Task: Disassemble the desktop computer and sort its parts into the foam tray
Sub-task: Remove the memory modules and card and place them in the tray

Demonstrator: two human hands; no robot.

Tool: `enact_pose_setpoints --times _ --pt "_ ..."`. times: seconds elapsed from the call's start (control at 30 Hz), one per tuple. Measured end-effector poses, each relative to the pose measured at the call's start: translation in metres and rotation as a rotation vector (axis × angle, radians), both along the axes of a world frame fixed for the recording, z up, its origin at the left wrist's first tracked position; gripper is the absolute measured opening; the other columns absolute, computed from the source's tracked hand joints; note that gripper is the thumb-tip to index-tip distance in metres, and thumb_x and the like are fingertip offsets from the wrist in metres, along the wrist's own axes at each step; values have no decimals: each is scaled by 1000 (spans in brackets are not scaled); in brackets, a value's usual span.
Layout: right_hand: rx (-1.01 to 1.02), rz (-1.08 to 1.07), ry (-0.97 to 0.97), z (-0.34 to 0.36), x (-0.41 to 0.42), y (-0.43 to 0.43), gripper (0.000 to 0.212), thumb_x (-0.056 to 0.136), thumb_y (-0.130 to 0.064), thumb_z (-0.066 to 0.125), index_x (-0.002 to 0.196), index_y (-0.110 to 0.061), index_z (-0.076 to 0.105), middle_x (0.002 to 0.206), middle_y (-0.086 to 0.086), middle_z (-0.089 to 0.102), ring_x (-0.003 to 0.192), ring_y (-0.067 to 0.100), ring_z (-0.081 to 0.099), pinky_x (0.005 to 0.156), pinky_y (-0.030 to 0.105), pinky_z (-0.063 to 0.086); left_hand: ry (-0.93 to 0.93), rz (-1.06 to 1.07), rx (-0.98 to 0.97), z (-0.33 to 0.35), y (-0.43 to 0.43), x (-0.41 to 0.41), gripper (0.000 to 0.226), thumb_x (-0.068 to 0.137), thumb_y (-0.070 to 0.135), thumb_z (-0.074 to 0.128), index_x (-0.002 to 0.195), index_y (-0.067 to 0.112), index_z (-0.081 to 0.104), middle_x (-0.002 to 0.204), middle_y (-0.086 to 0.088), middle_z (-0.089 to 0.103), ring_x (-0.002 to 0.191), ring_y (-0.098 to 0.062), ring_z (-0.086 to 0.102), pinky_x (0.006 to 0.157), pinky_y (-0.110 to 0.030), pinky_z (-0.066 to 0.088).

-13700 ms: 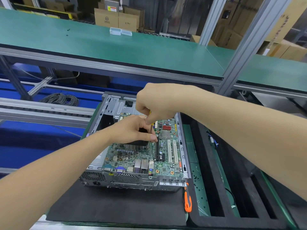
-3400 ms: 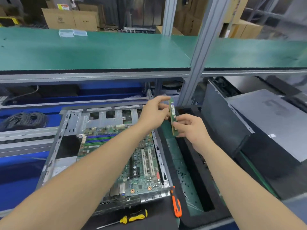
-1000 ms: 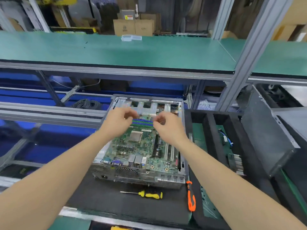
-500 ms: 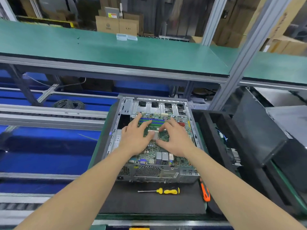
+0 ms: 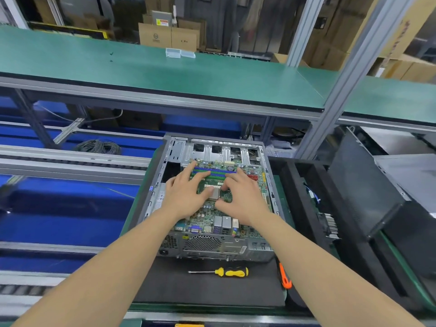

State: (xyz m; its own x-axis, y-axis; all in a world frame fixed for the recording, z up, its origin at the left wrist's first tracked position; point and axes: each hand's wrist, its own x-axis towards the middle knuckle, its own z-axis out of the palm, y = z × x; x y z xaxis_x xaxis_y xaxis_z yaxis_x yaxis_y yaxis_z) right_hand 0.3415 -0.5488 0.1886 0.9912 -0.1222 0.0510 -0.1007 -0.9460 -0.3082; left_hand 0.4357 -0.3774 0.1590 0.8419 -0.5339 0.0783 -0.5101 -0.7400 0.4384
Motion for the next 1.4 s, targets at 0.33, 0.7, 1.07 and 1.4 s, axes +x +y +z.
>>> enact_pose_setpoints --times 0.33,0.7,1.07,1.4 --pt "-106 45 -16 10 3 3 39 93 -48 45 73 -21 63 94 0 72 130 31 57 105 50 45 -20 3 21 -1 0 -2 53 99 67 37 150 52 36 170 15 0 154 -14 17 123 -45 6" --pt "-209 178 -94 16 33 -23 34 109 -32 35 88 -21 59 77 -8 51 77 19 46 88 43 47 -37 60 -45 11 -2 -14 72 96 64 41 154 25 29 141 10 48 128 -11 49 123 -47 15" --pt "22 81 -94 -2 44 -32 46 111 -41 30 98 -23 70 98 -3 58 99 21 52 98 44 37 -325 260 303 21 -31 -37 61 90 68 31 94 21 68 137 -8 48 122 -27 48 101 -46 35" --pt "3 59 -111 -9 48 -32 49 111 -42 27 88 -27 68 94 -8 51 95 17 45 95 41 33 -414 247 353 18 -34 -34 71 85 73 31 91 19 77 130 -9 51 107 -28 48 90 -46 39"
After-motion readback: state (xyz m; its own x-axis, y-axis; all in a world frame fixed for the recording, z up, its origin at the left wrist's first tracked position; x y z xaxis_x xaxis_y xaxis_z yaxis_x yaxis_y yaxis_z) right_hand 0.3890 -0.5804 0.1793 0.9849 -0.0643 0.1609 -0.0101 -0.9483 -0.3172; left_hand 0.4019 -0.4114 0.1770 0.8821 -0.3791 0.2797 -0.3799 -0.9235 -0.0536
